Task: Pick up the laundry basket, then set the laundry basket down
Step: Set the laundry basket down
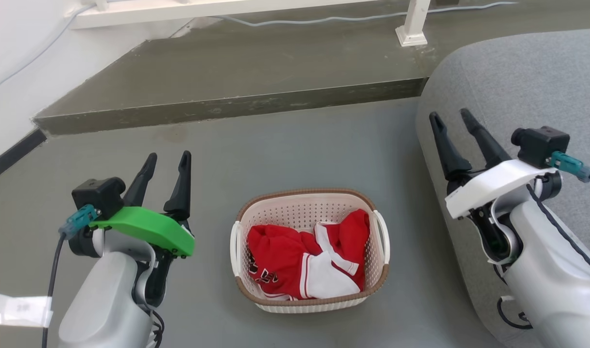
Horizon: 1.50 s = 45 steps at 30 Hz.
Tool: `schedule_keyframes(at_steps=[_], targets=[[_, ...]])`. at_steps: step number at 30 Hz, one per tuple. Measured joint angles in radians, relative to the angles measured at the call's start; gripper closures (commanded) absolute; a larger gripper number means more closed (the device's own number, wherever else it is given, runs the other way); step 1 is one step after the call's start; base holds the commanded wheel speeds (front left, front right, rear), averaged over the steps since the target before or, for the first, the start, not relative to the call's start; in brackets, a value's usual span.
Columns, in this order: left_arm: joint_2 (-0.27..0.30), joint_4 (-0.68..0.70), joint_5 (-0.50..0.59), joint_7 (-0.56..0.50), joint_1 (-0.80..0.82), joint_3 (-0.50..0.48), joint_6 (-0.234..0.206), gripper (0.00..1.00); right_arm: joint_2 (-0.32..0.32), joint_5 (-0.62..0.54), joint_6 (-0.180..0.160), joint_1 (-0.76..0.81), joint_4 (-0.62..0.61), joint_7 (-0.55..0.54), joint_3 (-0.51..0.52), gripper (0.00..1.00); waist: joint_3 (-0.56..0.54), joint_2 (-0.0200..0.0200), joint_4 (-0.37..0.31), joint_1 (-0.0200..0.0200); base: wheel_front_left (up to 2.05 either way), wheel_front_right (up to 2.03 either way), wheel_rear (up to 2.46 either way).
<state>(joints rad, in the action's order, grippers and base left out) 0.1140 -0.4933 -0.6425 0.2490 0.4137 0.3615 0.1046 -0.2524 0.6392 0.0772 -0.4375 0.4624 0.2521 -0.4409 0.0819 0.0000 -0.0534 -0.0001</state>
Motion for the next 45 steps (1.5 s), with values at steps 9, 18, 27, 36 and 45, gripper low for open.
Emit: schedule_keyframes(at_steps=[9,18,27,36,45], targets=[[-0.001,0.095,0.066,0.0,-0.079,-0.038,-0.017,0.0,0.006,-0.071,-0.018,0.082,-0.084,0.0,0.052,0.0,-0.002,0.0,0.003,0.0,0.0,0.0,0.0],[-0.011,0.155,0.115,0.0,-0.131,-0.06,-0.018,0.0,0.024,-0.112,-0.019,0.142,-0.13,0.0,0.083,0.0,0.0,0.0,0.004,0.0,0.0,0.0,0.0],[-0.029,0.184,0.138,0.0,-0.175,-0.076,-0.018,0.0,0.033,-0.149,-0.019,0.183,-0.155,0.0,0.109,0.0,0.004,0.0,0.005,0.0,0.0,0.0,0.0],[-0.037,0.204,0.156,0.0,-0.196,-0.097,-0.018,0.0,0.045,-0.166,-0.018,0.205,-0.174,0.0,0.133,0.0,0.006,0.0,0.008,0.0,0.0,0.0,0.0],[-0.042,0.213,0.172,0.0,-0.211,-0.104,-0.017,0.0,0.058,-0.183,-0.016,0.221,-0.183,0.0,0.147,0.0,0.01,0.0,0.009,0.0,0.0,0.0,0.0]])
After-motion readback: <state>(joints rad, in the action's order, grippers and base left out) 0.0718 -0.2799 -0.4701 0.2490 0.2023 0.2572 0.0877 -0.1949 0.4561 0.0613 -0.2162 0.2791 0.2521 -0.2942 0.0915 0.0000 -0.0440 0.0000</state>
